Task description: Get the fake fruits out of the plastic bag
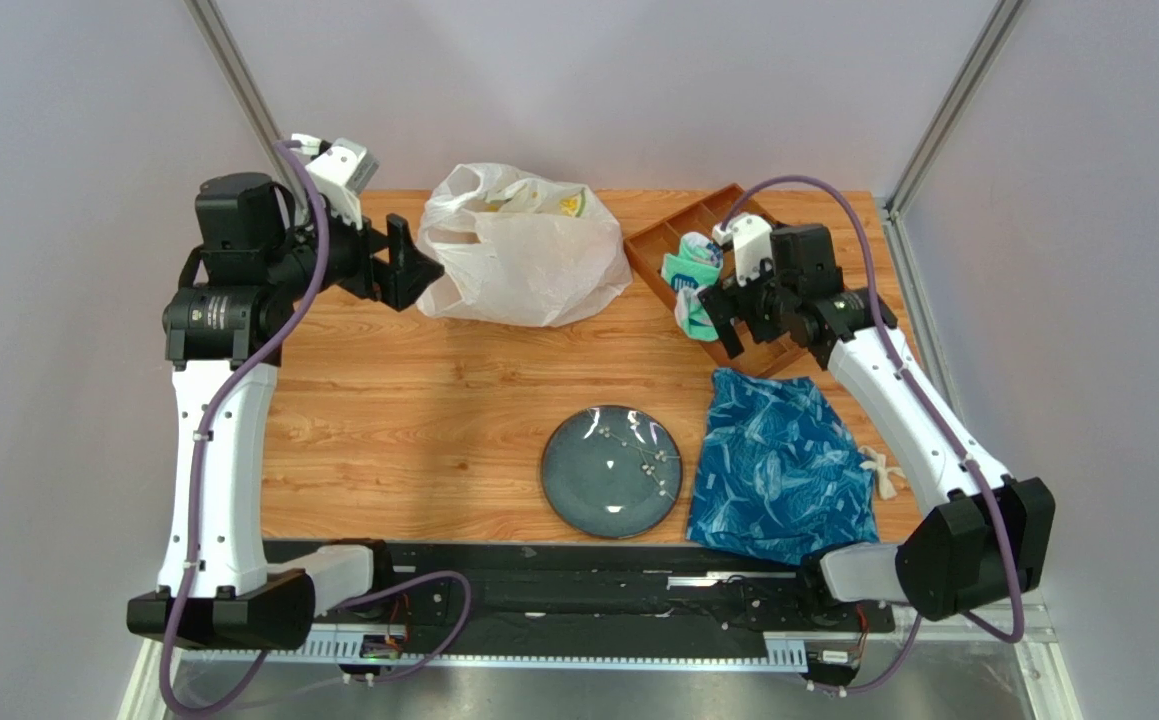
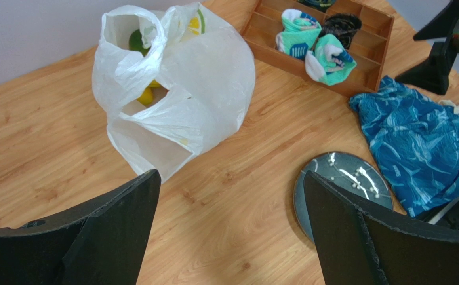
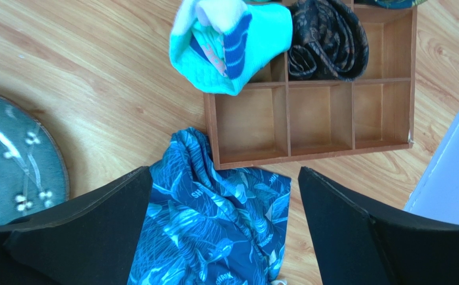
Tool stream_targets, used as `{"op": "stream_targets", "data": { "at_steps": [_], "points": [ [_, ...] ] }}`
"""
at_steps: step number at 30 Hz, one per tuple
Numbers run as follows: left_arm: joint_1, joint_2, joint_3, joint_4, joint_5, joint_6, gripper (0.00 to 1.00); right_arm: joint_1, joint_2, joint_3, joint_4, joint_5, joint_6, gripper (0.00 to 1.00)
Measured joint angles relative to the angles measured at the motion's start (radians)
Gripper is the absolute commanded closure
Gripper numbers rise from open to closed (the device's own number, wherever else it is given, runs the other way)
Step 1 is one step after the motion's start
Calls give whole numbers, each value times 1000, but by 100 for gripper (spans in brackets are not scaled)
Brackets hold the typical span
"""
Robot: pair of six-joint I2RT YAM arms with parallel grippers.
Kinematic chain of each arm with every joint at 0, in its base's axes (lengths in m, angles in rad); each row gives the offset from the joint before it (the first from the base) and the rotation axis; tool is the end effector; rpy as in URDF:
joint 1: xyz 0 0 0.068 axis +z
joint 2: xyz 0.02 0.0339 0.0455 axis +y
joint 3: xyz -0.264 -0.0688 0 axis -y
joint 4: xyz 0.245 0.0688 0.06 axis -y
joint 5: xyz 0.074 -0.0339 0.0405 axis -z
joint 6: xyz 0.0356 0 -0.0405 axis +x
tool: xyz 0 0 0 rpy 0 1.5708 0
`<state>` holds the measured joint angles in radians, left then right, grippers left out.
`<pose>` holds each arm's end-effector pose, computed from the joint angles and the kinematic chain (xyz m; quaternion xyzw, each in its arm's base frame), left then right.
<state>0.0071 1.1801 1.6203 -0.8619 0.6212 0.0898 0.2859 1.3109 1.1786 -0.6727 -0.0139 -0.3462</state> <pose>0.2096 -0.0192 0.4741 0.1990 0.7917 -0.2312 0.5293 0.2674 0.0791 0.3168 -0.2908 0.8808 -0.0048 0.3736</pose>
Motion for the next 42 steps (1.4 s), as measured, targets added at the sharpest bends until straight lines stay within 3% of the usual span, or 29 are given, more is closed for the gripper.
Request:
{"op": "stream_targets", "data": {
  "at_steps": [5, 6, 10, 18, 26, 28, 31, 32, 35, 42],
  "points": [
    [-111, 49, 30, -25, -65, 33, 11, 0, 101, 204, -56, -94, 2, 2],
    [-143, 82, 72, -54, -85, 33, 15, 0, 130, 249, -67, -114, 10, 4],
    [-228, 254, 274, -85, -124, 28, 14, 1, 215, 350, -84, -158, 14, 9],
    [-241, 380, 245, -65, -179, -31, 13, -48, 437, 498, -125, -137, 17, 14],
    [-232, 573, 320, -71, -311, -47, 13, -34, 453, 465, -176, -137, -39, 26],
    [-215, 565, 320, -69, -317, -47, 13, 4, 422, 408, -183, -159, -81, 36],
    [-168, 540, 320, -59, -320, -57, 12, 57, 388, 343, -219, -261, -143, 60],
    [-154, 535, 320, -56, -321, -59, 11, 71, 386, 339, -233, -291, -157, 73],
    [-113, 527, 322, -53, -318, -66, 11, 120, 424, 353, -283, -359, -181, 86],
    [-100, 505, 321, -53, -283, -69, 11, 115, 727, 494, -348, -264, -131, 93]
  ]
}}
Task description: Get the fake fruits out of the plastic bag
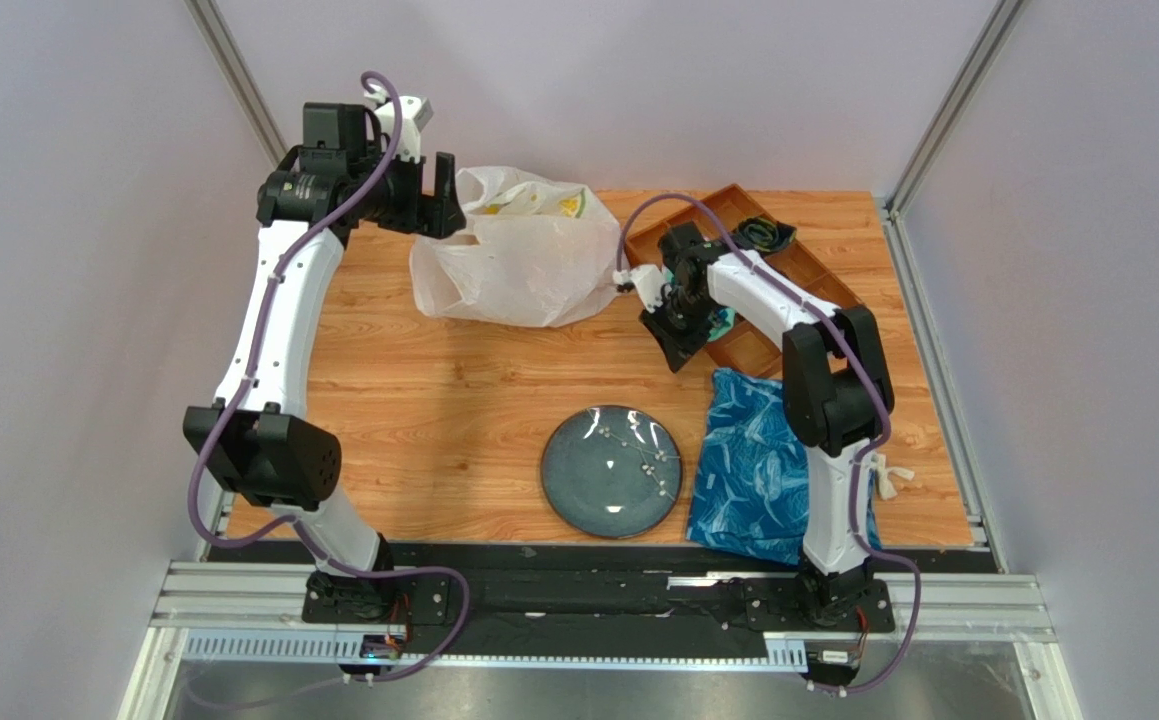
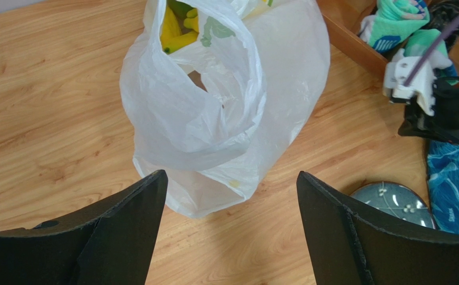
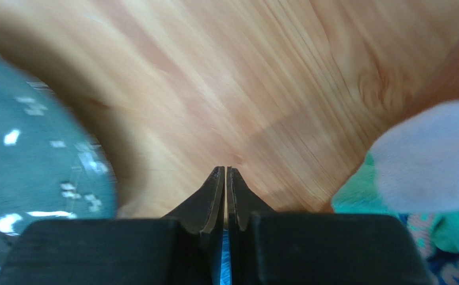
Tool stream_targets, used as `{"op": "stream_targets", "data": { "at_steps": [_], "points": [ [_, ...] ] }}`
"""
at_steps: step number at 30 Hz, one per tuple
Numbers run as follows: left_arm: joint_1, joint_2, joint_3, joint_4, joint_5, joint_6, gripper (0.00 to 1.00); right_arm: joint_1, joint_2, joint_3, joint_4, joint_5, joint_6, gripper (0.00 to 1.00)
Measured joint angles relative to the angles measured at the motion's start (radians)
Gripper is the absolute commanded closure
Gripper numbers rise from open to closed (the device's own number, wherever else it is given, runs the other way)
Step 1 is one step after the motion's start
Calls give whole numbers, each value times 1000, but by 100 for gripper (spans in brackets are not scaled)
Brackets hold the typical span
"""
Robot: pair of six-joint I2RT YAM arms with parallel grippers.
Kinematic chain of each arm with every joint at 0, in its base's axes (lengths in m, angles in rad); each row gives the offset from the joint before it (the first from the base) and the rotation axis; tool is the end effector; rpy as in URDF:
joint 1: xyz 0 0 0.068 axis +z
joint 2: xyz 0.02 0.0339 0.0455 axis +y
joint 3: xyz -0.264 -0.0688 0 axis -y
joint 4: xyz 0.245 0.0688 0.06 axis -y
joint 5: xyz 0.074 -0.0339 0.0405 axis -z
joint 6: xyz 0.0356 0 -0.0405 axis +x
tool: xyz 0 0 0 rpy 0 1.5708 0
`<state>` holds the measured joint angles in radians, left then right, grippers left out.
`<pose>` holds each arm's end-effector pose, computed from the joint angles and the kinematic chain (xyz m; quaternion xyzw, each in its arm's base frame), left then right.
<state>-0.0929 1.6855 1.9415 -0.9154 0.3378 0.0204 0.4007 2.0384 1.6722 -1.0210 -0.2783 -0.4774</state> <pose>0.3544 -0.0449 0.4299 0.1240 0.8796 -0.1666 0.4281 0.3728 0.1685 0.2110 -0.4307 0.8872 0.1345 0.0960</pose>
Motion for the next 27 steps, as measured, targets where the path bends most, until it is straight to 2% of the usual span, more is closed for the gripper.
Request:
{"op": "stream_targets", "data": {
  "at_steps": [6, 11, 21, 24, 27],
  "points": [
    [-5, -61, -19, 1, 21, 3, 7, -78, 36, -31, 18, 274, 10, 95],
    [-5, -60, -19, 2, 19, 5, 7, -111, 36, 1, 64, 417, 8, 95],
    [-5, -29, -19, 1, 18, 5, 7, -144, 34, -45, 160, 520, -45, 94],
    [-5, -27, -19, 1, 13, 8, 6, -180, 34, -50, 161, 526, -61, 89],
    [-5, -24, -19, 2, 2, 16, 4, -213, 26, -50, 151, 488, -71, 71]
  ]
}}
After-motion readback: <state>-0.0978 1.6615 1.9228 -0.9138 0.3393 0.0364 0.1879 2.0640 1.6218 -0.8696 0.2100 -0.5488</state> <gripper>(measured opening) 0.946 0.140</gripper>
